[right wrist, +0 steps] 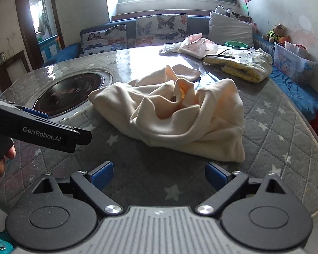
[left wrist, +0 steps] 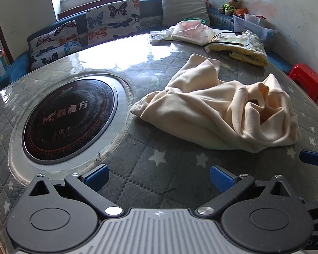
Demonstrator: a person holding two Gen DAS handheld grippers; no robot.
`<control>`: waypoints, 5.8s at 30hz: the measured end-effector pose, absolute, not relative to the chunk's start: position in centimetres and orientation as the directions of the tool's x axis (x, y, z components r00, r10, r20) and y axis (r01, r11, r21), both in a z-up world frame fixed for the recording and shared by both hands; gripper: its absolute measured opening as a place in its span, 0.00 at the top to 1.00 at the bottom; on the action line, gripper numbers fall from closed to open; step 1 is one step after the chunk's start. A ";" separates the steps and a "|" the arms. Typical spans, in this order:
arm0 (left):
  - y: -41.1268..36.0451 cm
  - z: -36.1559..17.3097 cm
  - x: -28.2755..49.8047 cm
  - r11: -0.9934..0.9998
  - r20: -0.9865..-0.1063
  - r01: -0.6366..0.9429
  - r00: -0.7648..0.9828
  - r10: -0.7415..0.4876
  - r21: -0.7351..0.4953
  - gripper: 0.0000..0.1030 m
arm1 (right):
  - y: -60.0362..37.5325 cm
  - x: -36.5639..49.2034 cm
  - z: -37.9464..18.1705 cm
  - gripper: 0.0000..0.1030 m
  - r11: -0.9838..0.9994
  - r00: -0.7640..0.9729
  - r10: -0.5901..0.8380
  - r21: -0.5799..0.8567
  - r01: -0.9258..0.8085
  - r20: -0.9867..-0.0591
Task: Fold clothes
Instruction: 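Hover both tools over the cream sweatshirt, positioning above its edge, then grasp the sweatshirt edge with the right gripper while the left gripper grasps nearby, then lift the sweatshirt with both grippers and shake it out in the air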
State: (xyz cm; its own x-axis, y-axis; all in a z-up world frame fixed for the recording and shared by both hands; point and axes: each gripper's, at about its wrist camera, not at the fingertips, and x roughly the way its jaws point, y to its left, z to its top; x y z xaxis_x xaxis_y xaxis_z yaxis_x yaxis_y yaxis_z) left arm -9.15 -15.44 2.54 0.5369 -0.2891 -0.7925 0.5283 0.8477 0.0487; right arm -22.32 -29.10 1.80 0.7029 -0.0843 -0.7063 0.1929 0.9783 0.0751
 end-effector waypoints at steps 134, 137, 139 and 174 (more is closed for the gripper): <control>-18.7 5.4 -2.3 0.820 -0.716 0.566 0.537 -0.446 -0.085 0.38 | -31.8 -15.6 3.8 0.89 0.993 0.794 -0.027 0.074 0.090 -0.608; -18.7 5.5 -2.6 0.815 -0.715 0.572 0.534 -0.452 -0.089 0.36 | -30.6 -16.6 3.9 0.91 0.997 0.796 -0.007 0.052 0.049 -0.605; -18.8 5.6 -2.9 0.810 -0.714 0.580 0.528 -0.460 -0.093 0.35 | -30.0 -17.1 3.7 0.91 0.999 0.791 0.008 0.044 0.024 -0.612; -20.9 5.6 -2.9 0.766 -0.723 0.623 0.454 -0.521 -0.161 0.25 | -30.1 -20.0 4.4 0.67 0.998 0.812 0.001 0.058 0.040 -0.584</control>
State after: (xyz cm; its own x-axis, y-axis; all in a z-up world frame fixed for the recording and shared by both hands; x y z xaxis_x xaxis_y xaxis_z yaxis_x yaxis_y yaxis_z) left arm -2.92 -20.95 5.58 0.4537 -0.5209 -0.7231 0.6228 0.7656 -0.1609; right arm -20.04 -30.08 4.41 0.8117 0.0010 -0.5841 0.0401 0.9975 0.0575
